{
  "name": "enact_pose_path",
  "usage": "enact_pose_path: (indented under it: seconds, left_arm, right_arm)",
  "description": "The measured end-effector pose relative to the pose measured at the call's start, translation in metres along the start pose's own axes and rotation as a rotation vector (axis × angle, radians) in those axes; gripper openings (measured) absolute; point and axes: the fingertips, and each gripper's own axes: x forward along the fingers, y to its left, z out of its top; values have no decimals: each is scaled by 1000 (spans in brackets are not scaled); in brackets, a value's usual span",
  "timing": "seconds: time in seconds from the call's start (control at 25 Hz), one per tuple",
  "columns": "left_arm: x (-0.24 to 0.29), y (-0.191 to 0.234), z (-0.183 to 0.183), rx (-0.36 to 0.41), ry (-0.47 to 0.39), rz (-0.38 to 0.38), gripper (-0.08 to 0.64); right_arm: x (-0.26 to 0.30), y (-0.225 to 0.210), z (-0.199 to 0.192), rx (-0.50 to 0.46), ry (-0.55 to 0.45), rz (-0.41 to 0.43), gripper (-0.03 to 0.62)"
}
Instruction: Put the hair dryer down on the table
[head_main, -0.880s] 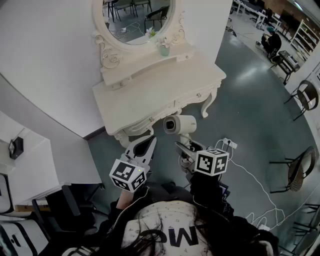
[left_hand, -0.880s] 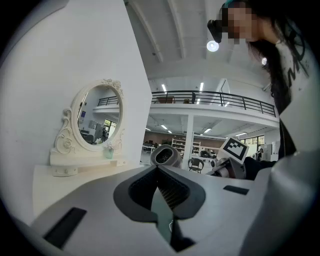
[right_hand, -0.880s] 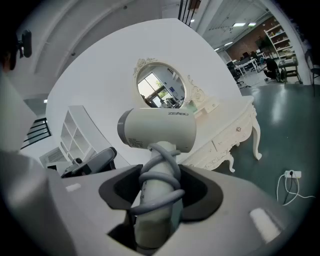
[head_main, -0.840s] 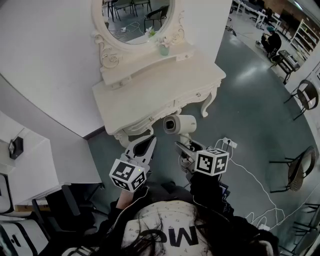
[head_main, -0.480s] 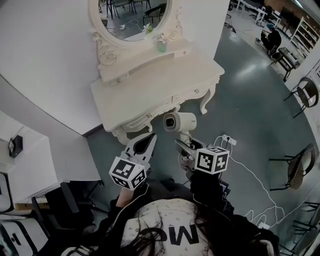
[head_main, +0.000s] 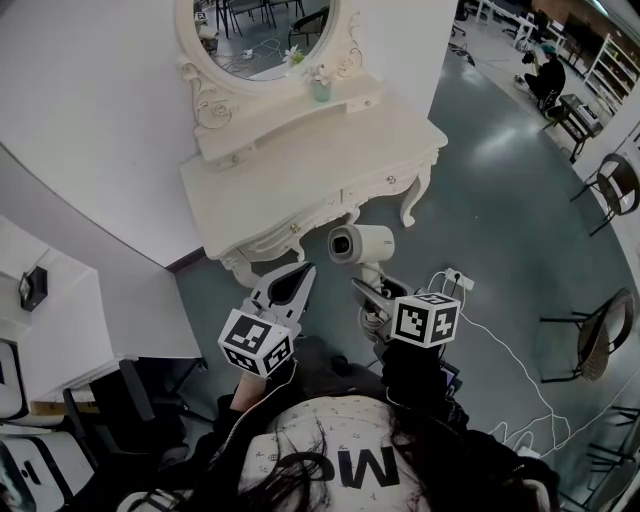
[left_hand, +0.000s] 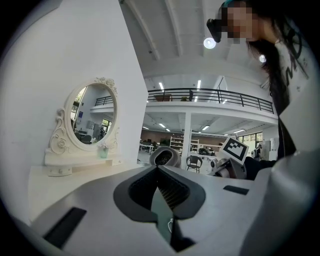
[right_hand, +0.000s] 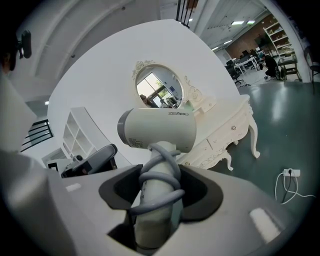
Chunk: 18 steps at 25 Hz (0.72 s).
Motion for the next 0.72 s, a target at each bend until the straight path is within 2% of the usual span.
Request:
enact_pose_path:
  seconds: [0.44, 0.72]
  left_arm:
    - [24, -2, -1, 31, 48, -40, -3]
    - [64, 20, 0, 17, 54, -71, -3]
  right_arm:
    - [-2, -22, 12, 53, -49, -21, 225]
    - [11, -47, 33, 71, -60, -55, 227]
